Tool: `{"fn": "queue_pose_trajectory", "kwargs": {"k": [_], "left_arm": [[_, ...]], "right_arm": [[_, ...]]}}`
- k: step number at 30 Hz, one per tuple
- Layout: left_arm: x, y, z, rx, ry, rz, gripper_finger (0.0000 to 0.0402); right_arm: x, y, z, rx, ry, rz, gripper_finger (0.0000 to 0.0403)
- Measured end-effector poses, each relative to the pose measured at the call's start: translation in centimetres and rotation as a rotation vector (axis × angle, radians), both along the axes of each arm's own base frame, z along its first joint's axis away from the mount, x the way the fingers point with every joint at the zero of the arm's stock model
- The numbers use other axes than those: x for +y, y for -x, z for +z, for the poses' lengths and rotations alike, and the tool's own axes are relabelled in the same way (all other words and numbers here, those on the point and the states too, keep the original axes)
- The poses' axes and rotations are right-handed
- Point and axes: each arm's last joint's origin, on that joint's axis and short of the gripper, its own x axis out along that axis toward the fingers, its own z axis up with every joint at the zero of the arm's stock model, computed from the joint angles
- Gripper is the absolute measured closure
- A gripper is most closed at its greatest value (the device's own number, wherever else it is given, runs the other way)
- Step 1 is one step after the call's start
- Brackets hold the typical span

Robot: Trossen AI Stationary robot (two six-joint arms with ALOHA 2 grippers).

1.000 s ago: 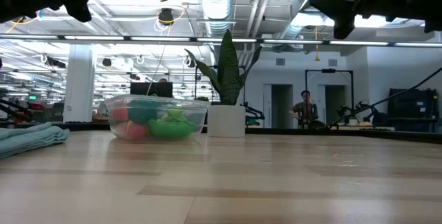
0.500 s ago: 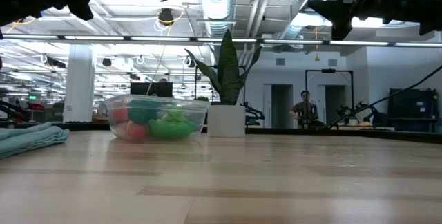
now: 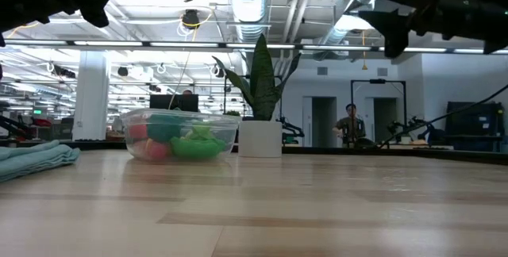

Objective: Pick and placing Produce into tupperware
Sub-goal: Return to Home Position

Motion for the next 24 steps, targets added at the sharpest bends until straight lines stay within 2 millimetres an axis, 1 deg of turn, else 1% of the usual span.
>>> {"fn": "queue_pose_trajectory", "kwargs": {"k": [9,14,19,24], "left_arm": [[0.0,0.0,0.0,0.002,0.010,-0.004,0.0223],[0.0,0.0,-0.1,0.008,0.021,-0.009,0.0223],[0.0,-0.1,-0.3,0.027,0.044,-0.020,0.0223],[0.0,-0.2,-0.4,0.044,0.059,-0.027,0.0223]], "right_arm": [[0.7,0.5,-1.7,0.019,-0.006,0.004,0.0178],[0.8,1.1,-2.6,-0.011,-0.018,0.008,0.0178],[0.8,1.2,-2.6,-0.015,-0.017,0.010,0.0178],[1.1,1.1,-3.2,0.052,-0.042,0.035,0.0178]]}}
